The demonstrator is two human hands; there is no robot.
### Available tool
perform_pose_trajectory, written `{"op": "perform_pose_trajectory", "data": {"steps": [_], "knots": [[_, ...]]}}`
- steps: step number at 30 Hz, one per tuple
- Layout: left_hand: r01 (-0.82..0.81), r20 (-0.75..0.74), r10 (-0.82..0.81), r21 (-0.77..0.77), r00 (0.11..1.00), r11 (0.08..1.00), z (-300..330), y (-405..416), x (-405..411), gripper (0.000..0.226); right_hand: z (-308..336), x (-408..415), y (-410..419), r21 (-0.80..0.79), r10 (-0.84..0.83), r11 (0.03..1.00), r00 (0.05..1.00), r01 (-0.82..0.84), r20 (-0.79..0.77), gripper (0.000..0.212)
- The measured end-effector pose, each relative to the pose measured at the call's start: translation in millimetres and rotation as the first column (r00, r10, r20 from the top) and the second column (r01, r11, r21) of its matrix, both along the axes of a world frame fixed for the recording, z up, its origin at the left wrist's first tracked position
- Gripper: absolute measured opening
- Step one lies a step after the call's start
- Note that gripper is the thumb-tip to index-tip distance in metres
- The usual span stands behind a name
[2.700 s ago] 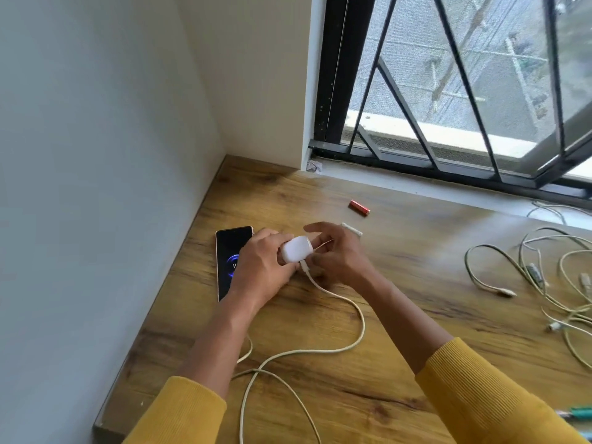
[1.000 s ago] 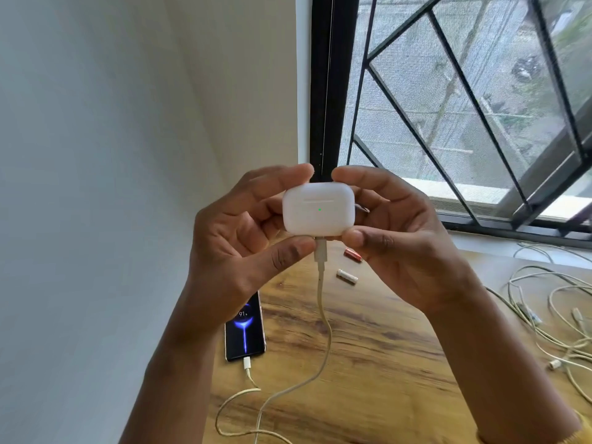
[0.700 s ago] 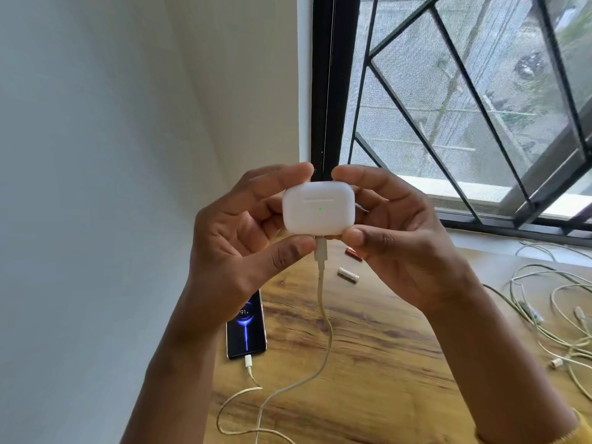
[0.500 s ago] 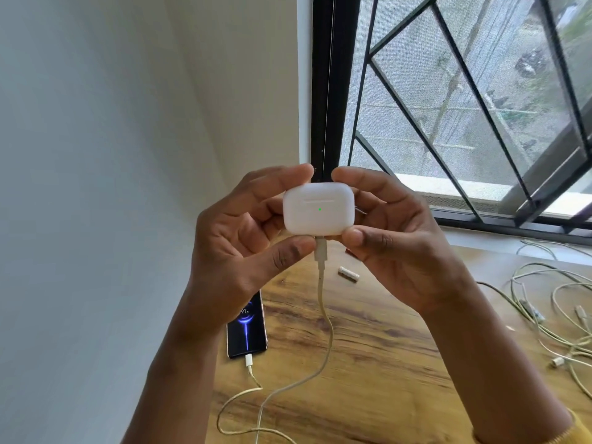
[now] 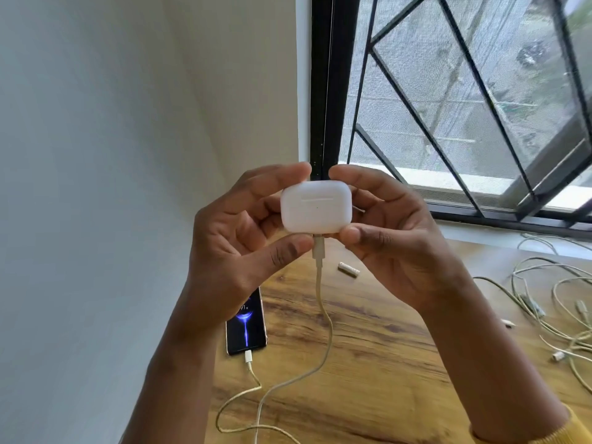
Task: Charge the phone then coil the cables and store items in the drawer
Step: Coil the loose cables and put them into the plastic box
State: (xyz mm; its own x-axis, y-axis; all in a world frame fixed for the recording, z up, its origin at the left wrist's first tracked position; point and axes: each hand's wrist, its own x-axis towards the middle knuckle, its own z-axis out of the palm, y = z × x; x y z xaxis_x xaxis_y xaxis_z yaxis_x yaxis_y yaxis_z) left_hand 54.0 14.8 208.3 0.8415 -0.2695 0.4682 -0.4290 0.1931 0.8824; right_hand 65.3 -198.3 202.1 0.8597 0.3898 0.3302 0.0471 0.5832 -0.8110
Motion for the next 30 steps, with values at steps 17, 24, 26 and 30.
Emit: {"op": "perform_pose_trajectory", "data": {"steps": [17,24,26,30], "knots": [[-0.221,-0.278,0.349,0.403,0.895,0.888,-112.6,7.8,43.5,0.061,-99.8,43.8,12.7,-0.655,-0.327,0.705,0.944,0.272,0.041,0.048],[-0.251,-0.258,0.521,0.652,0.814,0.716,-179.0,-3.5,56.5,0.058,-167.5,55.6,32.4,-0.863,-0.446,0.397,0.888,0.311,0.115,0.046],[-0.231,-0.263,0.539,0.693,0.800,0.682,-189.7,-5.9,59.1,0.057,-180.2,56.0,35.3,-0.886,-0.461,0.366,0.883,0.284,0.092,0.047],[-0.188,-0.243,0.565,0.779,0.788,0.598,-205.5,-7.7,63.7,0.055,-195.4,55.8,37.9,-0.918,-0.441,0.311,0.893,0.246,0.090,0.051]]}}
